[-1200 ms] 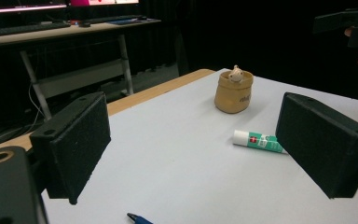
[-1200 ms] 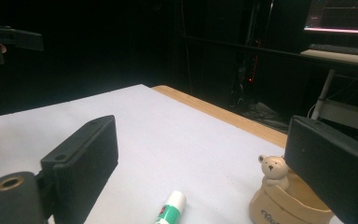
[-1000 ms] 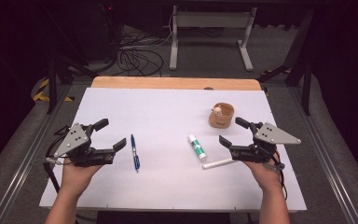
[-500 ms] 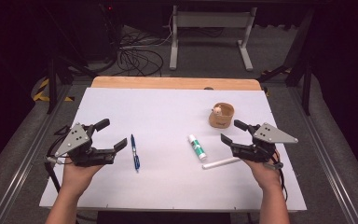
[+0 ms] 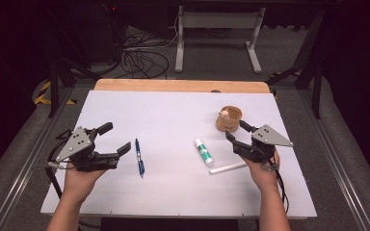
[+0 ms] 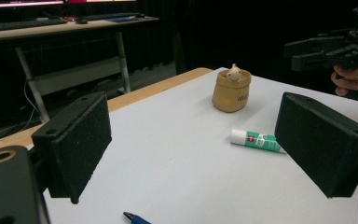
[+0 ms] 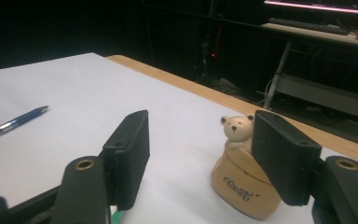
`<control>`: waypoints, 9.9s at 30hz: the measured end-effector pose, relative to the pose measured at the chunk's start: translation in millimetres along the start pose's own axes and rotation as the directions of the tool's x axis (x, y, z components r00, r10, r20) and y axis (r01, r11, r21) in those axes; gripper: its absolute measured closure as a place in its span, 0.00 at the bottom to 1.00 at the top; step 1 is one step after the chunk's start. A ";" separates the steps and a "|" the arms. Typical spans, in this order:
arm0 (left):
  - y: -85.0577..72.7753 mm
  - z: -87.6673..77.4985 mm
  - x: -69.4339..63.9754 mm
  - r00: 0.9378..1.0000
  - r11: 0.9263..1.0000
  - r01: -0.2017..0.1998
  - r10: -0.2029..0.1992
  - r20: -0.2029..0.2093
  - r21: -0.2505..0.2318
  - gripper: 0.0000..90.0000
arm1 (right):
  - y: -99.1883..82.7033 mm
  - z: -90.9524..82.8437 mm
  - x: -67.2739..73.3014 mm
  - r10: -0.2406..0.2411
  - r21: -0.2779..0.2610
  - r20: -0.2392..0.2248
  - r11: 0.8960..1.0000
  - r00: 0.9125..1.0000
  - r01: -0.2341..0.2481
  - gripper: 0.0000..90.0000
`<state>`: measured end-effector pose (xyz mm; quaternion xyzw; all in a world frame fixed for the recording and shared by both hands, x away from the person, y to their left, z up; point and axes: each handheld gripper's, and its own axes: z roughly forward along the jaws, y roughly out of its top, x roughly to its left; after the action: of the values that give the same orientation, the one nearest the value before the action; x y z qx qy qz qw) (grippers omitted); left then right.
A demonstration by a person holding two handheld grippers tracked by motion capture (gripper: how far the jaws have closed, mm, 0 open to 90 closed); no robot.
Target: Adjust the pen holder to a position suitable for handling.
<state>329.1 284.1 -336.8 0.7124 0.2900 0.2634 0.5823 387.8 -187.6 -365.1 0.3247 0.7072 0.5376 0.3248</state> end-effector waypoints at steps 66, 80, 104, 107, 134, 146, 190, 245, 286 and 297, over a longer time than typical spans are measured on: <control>-4.6 1.8 3.9 1.000 1.000 0.018 -0.018 -0.007 0.017 0.14 | -19.9 109.2 -11.0 -0.049 0.216 0.246 0.976 0.968 -0.005 0.66; -5.4 2.9 4.3 1.000 1.000 0.017 -0.016 -0.007 0.022 0.14 | -18.3 110.5 -9.3 -0.094 0.234 0.256 0.972 0.962 0.032 0.70; -6.6 3.4 4.7 1.000 0.999 0.022 -0.022 -0.007 0.032 0.14 | 9.9 122.1 57.6 -0.123 0.117 0.007 0.986 0.992 0.121 0.71; -6.6 3.4 4.6 1.000 0.999 0.022 -0.022 -0.007 0.033 0.14 | 10.3 123.1 68.3 -0.138 0.118 -0.029 0.983 0.990 0.140 0.71; -7.0 4.7 3.8 1.000 0.999 0.023 -0.023 -0.003 0.034 0.14 | 7.9 95.2 139.6 -0.192 0.175 -0.255 0.955 0.948 0.241 0.71; -7.1 4.7 3.8 1.000 0.999 0.022 -0.022 -0.003 0.035 0.14 | 1.4 78.6 148.8 -0.196 0.187 -0.280 0.949 0.940 0.254 0.70; -8.0 8.3 0.6 1.000 0.999 0.007 -0.007 0.001 0.053 0.14 | 13.8 6.5 47.8 -0.136 0.026 -0.391 0.987 0.910 0.158 0.46; -9.1 10.3 -0.2 1.000 0.998 0.003 -0.005 0.018 0.067 0.14 | -62.4 17.6 -7.3 -0.070 0.399 -0.605 0.836 0.793 0.377 0.59; -10.3 12.6 -0.6 1.000 0.997 0.000 -0.001 0.020 0.080 0.14 | -52.0 24.2 20.4 -0.074 0.423 -0.657 0.788 0.750 0.447 0.87; -10.5 13.7 -1.6 1.000 0.997 -0.004 0.002 0.024 0.081 0.14 | -46.4 24.1 29.9 -0.094 0.453 -0.653 0.746 0.751 0.487 0.87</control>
<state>336.6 275.3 -349.7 0.7388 0.2923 0.2441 0.5560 384.9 -160.0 -418.5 0.1043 0.9474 0.2980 0.0520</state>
